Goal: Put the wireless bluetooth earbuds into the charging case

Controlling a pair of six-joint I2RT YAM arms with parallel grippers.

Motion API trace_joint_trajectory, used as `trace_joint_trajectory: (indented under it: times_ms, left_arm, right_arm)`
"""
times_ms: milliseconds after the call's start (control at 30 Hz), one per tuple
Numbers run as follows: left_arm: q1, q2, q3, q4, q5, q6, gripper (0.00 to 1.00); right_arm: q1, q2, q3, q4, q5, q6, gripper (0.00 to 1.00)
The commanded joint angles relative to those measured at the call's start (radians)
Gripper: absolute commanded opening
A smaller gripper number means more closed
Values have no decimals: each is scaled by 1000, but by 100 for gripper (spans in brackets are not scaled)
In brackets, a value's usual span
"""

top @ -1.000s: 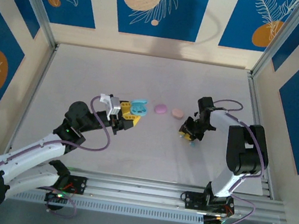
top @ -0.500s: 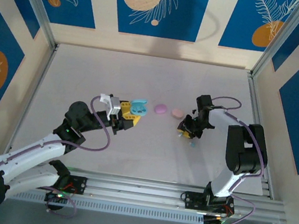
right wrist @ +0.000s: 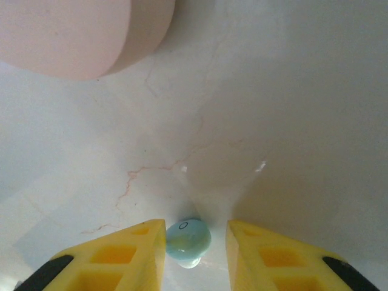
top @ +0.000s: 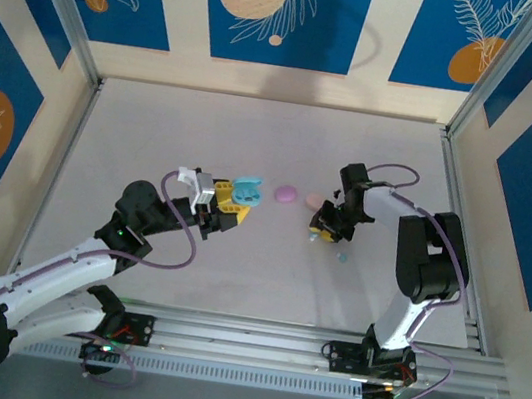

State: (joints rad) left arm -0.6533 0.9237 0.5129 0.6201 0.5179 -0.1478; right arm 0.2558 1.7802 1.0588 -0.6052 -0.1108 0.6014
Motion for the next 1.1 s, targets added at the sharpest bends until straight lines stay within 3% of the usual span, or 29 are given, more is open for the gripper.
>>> trace_joint_trajectory:
  times_ms: [0, 467, 1067]
  left_arm:
    - [-11, -7, 1, 12, -8, 7, 37]
    - [-11, -15, 3, -2, -10, 16, 37]
    - [-10, -22, -2, -6, -16, 16, 37]
  right_arm:
    - [12, 20, 40, -53, 20, -10, 34]
    - [43, 38, 72, -94, 44, 84, 36]
    - [90, 92, 133, -106, 57, 59, 31]
